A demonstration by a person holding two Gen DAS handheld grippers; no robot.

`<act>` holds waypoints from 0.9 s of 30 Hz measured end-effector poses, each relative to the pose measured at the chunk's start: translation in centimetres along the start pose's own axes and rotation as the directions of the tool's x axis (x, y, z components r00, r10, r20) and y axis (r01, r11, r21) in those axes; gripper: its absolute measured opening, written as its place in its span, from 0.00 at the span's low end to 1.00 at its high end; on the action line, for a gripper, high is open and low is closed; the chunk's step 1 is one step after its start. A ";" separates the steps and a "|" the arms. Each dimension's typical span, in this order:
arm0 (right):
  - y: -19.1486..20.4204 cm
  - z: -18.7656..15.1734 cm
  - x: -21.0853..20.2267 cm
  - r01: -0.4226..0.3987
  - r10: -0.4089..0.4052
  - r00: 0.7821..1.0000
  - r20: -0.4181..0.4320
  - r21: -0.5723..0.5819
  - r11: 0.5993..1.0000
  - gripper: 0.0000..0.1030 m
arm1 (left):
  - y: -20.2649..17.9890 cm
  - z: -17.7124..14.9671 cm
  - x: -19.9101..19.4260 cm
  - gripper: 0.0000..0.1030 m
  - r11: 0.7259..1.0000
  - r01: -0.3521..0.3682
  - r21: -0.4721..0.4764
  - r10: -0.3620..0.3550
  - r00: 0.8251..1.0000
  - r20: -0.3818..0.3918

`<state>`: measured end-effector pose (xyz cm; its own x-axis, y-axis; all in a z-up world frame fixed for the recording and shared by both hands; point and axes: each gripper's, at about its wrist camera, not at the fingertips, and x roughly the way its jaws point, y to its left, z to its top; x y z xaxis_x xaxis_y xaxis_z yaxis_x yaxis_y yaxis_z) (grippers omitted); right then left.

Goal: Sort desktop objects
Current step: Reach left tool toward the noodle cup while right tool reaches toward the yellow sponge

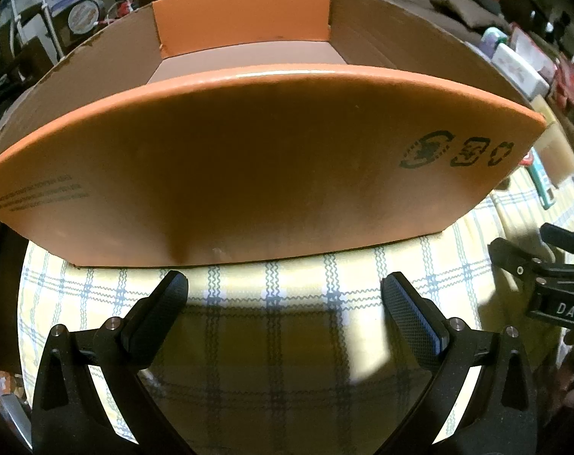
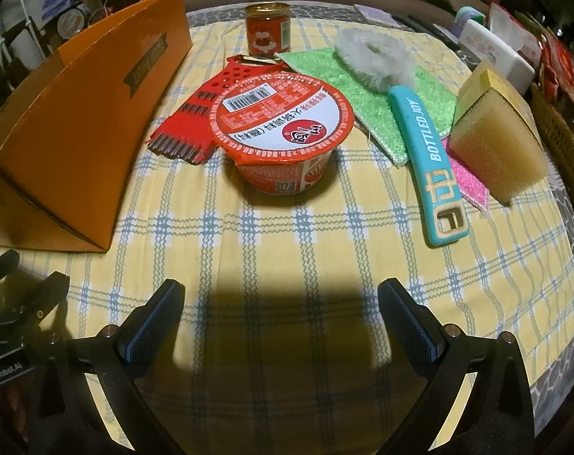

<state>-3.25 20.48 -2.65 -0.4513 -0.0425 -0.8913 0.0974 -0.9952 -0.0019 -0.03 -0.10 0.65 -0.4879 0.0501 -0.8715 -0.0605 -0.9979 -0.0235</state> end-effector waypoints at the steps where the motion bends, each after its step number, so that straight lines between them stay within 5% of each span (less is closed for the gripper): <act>1: 0.0 0.1 0.0 0.000 0.000 1.000 -0.004 -0.008 1.000 1.00 | 0.1 0.3 0.0 1.00 1.000 0.002 0.003 -0.002 1.000 -0.001; 13: -0.3 0.3 -0.5 -0.035 0.035 0.999 -0.016 -0.018 0.999 1.00 | -0.3 0.7 -1.9 1.00 1.000 0.016 -0.004 -0.016 0.998 0.053; 18: -0.7 0.3 -2.3 -0.038 0.038 0.999 0.037 -0.009 0.999 1.00 | -1.9 1.5 -5.1 1.00 0.998 -0.029 0.061 0.021 0.991 0.132; 27: -1.6 1.0 -6.4 0.029 -0.026 0.994 0.108 -0.029 0.999 1.00 | -4.8 3.3 -9.1 1.00 0.996 0.008 0.089 -0.023 0.985 0.172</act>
<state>-1.40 22.29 3.56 -0.5471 -0.0263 -0.8367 0.1101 -0.9931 -0.0408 1.81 4.35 10.30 -0.6290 0.0798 -0.7733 -0.1414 -0.9899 0.0129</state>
